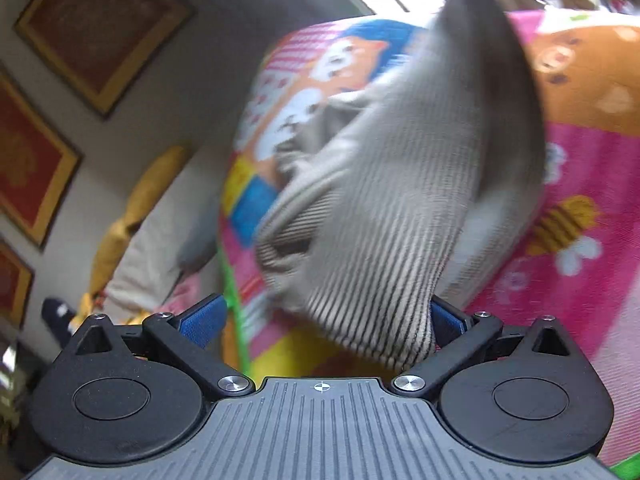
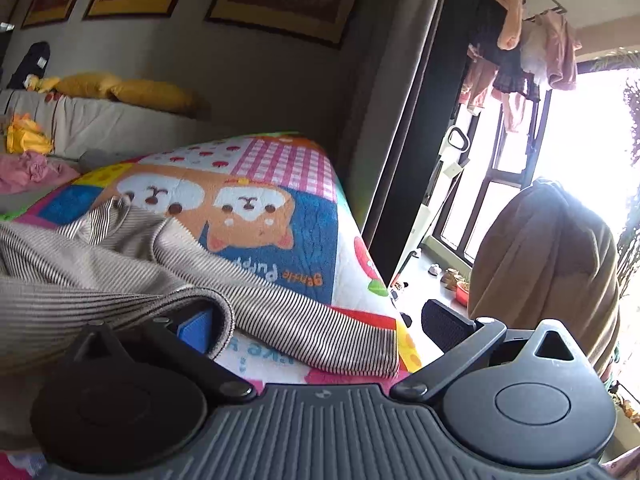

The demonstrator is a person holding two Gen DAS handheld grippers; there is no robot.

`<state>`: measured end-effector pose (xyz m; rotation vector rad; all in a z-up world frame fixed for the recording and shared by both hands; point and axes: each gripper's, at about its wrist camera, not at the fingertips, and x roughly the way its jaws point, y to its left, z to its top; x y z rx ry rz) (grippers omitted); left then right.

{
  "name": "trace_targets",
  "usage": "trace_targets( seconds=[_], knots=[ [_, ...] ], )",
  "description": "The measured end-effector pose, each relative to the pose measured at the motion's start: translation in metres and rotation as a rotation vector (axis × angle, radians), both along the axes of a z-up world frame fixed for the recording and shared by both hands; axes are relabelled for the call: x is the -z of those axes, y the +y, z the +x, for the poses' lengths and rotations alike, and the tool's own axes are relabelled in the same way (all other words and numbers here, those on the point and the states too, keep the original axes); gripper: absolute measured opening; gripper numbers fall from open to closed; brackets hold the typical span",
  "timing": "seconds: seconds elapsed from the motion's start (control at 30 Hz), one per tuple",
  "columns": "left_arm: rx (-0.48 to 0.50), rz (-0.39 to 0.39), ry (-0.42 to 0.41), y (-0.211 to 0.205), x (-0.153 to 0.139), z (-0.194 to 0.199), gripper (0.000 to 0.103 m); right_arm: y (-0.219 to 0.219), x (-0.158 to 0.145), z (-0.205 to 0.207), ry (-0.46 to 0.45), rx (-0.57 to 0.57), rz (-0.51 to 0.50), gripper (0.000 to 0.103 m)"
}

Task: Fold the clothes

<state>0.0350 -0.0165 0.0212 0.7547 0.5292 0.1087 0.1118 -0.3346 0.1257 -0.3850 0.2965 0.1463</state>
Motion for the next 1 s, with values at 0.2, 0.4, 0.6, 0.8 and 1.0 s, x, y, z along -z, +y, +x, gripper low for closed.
trace_targets(
  seconds=[0.2, 0.4, 0.6, 0.8, 1.0],
  knots=[
    [-0.125, -0.172, -0.029, 0.049, -0.033, 0.004, 0.103, 0.006, 0.055, -0.009, 0.114, -0.044, -0.220, 0.103],
    [-0.159, -0.234, 0.062, 0.057, -0.014, 0.007, 0.103, 0.000, 0.061, -0.007, 0.119, -0.035, -0.217, 0.103],
    [-0.138, -0.305, 0.078, 0.058, -0.004, 0.013, 0.103, -0.022, 0.042, -0.008, 0.076, 0.047, -0.178, 0.103],
    [-0.052, -0.360, 0.063, 0.051, -0.007, 0.026, 0.103, -0.057, 0.024, -0.069, 0.041, 0.175, -0.179, 0.103],
    [0.037, -0.369, 0.078, 0.045, -0.006, 0.022, 0.103, -0.073, 0.033, -0.127, 0.132, 0.223, -0.143, 0.103]
  ],
)
